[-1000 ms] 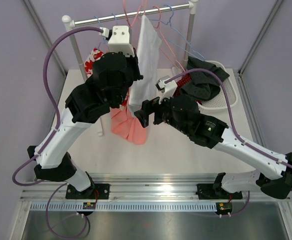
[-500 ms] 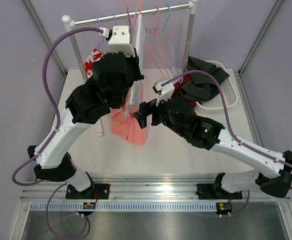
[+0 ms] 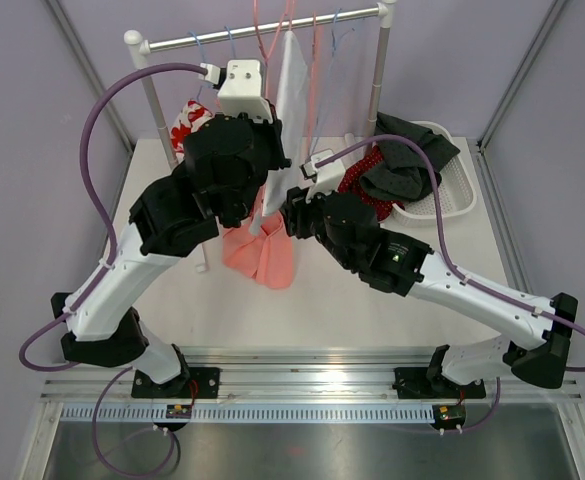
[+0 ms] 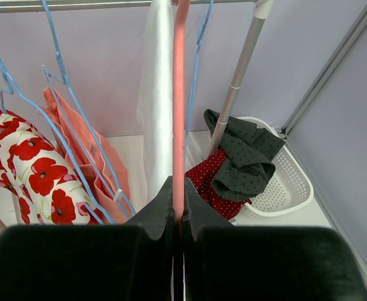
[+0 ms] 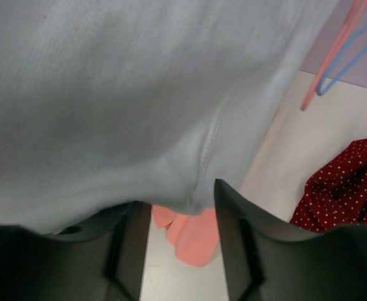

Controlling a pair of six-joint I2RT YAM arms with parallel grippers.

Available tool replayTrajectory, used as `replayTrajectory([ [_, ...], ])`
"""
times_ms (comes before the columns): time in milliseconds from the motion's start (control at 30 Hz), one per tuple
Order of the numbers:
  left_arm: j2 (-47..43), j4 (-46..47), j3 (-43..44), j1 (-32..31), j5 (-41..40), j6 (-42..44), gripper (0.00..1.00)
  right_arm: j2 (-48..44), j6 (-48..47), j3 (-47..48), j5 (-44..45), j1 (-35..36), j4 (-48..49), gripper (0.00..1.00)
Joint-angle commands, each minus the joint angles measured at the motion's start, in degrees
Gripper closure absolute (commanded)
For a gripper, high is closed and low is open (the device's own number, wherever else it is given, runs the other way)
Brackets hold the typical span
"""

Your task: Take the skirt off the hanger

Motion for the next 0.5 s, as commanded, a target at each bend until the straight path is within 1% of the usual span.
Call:
replayTrajectory([
  [0, -3.1, 5.2, -0.5, -0.7, -2.1, -0.8, 1.00, 1.1, -1.3, 2.6, 2.4, 0.4, 4.5, 0.53],
  [67, -3.5, 5.3, -1.0, -0.8, -2.2, -1.1, 1.00, 1.3, -1.3, 2.3, 1.7, 0.5, 5.7, 0.57],
  [100, -3.7, 5.4, -1.5, -0.8, -2.2, -1.2, 1.00, 1.2, -1.4, 1.8, 1.0, 0.4, 6.3, 0.67],
  [133, -3.9, 5.5, -1.9, -0.8, -2.2, -1.2, 1.00, 1.2, -1.6, 1.5, 0.8, 0.5, 7.5, 0.72],
  [167, -4.3, 5.6, -2.1, -0.9, -2.2, -1.3, 1.00, 0.8, -1.6, 0.8, 0.8, 0.5, 8.1, 0.81],
  [200, -4.5, 5.7, -2.8, -0.9, -2.4, -1.3, 1.00, 0.7, -1.8, 0.4, 0.7, 0.5, 8.7, 0.92],
  [233, -4.7, 5.8, -3.0, -0.9, -2.4, -1.4, 1.00, 0.3, -1.8, 0.1, 0.6, 0.5, 9.8, 0.98],
  [267, -5.1, 5.9, -3.2, -0.9, -2.5, -1.5, 1.00, 0.2, -1.8, -0.5, 0.6, 0.4, 10.3, 1.00],
  [367, -5.8, 6.0, -4.3, -1.0, -2.6, -1.7, 1.00, -1.2, -1.8, -2.2, 1.0, 0.4, 11.1, 1.00],
  [400, -6.2, 6.0, -4.7, -1.1, -2.9, -1.7, 1.00, -1.9, -1.8, -3.1, 2.5, 0.5, 11.1, 1.00],
  [433, -6.4, 6.0, -5.1, -1.1, -3.2, -1.3, 1.00, -3.8, -1.6, -4.0, 3.8, 0.5, 13.3, 1.00],
  [467, -6.6, 5.8, -5.1, -1.1, -3.5, -1.1, 1.00, -5.1, -1.4, -6.6, 5.5, 0.4, 13.5, 1.00],
])
